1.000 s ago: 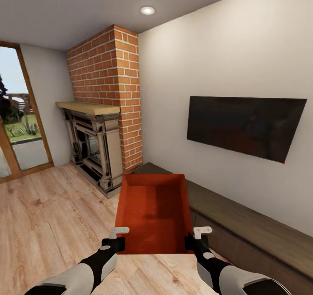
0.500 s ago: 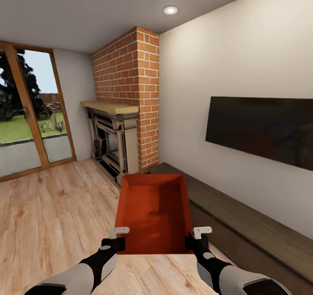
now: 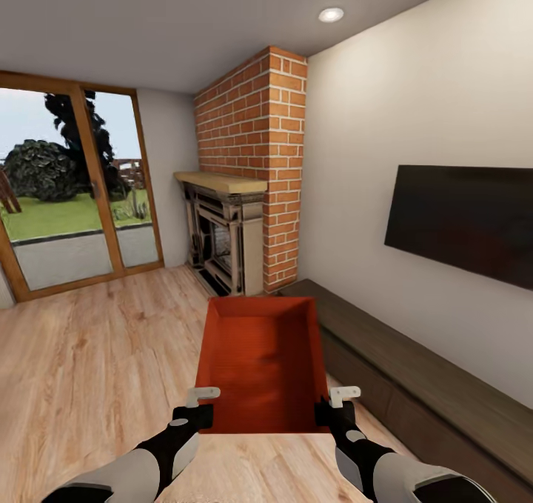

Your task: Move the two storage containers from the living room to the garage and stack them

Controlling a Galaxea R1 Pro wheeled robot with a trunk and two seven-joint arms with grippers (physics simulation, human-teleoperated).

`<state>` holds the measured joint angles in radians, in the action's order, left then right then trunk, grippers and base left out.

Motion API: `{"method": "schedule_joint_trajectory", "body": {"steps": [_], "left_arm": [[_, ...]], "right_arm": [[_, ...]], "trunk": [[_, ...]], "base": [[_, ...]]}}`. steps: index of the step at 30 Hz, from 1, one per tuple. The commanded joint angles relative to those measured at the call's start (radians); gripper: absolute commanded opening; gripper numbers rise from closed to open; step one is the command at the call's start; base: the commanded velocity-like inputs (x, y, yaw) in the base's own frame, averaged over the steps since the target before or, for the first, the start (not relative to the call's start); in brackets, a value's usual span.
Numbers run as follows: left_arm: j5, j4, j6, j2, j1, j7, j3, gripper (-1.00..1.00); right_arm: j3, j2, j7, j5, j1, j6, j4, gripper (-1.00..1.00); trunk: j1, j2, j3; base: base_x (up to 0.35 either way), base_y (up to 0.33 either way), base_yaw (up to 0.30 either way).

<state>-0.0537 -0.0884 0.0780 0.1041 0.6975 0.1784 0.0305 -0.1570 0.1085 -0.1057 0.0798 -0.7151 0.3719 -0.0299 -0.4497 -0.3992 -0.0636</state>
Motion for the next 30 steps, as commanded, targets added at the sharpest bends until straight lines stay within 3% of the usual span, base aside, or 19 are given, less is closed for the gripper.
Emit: {"method": "schedule_joint_trajectory", "body": {"steps": [1,30], "left_arm": [[-0.003,0.002,0.005,0.000,0.000,0.010,-0.006,-1.00],[-0.003,0.002,0.005,0.000,0.000,0.010,-0.006,-1.00]], "right_arm": [[-0.009,0.000,-0.002,0.016,-0.001,0.007,-0.002,-1.00],[-0.009,0.000,-0.002,0.011,-0.001,0.007,-0.002,-1.00]], "trunk": [[0.000,-0.001,0.000],[0.000,-0.001,0.000]], "base": [[0.000,0.000,0.276],[0.000,0.000,0.276]]}}
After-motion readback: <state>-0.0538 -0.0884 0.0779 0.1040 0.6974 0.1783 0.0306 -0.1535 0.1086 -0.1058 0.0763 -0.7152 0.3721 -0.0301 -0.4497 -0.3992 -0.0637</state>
